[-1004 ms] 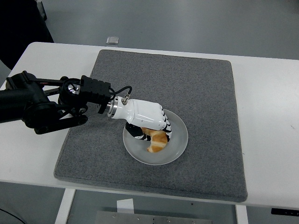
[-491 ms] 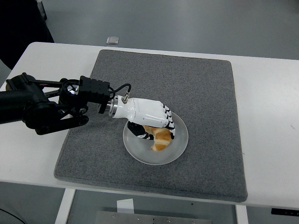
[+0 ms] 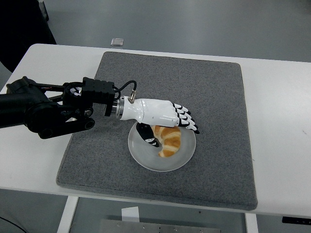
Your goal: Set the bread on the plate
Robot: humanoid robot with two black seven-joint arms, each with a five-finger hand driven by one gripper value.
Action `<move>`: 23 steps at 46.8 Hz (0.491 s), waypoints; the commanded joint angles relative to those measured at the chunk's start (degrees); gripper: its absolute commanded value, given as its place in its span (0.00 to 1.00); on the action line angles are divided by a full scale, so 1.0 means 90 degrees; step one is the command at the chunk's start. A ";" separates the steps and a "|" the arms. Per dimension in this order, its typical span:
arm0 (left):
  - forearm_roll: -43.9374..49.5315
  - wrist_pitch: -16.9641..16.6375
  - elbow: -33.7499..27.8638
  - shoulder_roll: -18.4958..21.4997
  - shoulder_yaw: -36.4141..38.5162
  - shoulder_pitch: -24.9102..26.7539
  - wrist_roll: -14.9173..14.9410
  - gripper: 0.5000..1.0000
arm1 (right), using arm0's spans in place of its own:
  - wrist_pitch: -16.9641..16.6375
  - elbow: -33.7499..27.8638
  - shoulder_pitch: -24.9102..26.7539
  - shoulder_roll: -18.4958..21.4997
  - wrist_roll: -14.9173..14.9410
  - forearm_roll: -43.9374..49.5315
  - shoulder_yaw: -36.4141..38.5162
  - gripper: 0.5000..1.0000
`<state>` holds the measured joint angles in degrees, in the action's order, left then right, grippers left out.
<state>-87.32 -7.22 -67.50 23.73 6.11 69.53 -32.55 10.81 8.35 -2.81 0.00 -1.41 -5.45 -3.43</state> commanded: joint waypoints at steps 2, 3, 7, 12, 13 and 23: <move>0.0522 0.0011 -0.0059 0.0010 -0.0025 0.0164 -0.0007 0.98 | 0.0000 0.0000 0.0010 0.0000 0.0000 0.0000 0.0000 0.90; 0.0629 0.0021 -0.0088 0.0020 -0.0025 0.0223 -0.0007 0.98 | 0.0000 0.0000 0.0000 0.0000 0.0000 0.0000 0.0000 0.90; 0.1117 0.0030 -0.0157 0.0088 -0.0035 0.0370 -0.0007 0.98 | 0.0000 0.0000 0.0000 0.0000 0.0000 0.0000 0.0000 0.90; 0.1752 0.0040 -0.0157 0.0166 -0.0152 0.0468 -0.0007 0.98 | 0.0000 0.0000 0.0000 0.0000 0.0000 0.0000 0.0000 0.90; 0.1898 0.0050 -0.0157 0.0195 -0.0200 0.0477 -0.0007 0.98 | 0.0000 0.0000 0.0000 0.0000 0.0000 0.0000 0.0000 0.90; 0.3734 0.0099 0.0204 0.0274 -0.0562 0.0409 0.0003 0.98 | 0.0000 0.0000 0.0000 0.0000 0.0000 0.0000 0.0000 0.90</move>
<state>-59.01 -6.34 -67.23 26.04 1.69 73.55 -32.54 10.81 8.35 -2.81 0.00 -1.40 -5.45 -3.43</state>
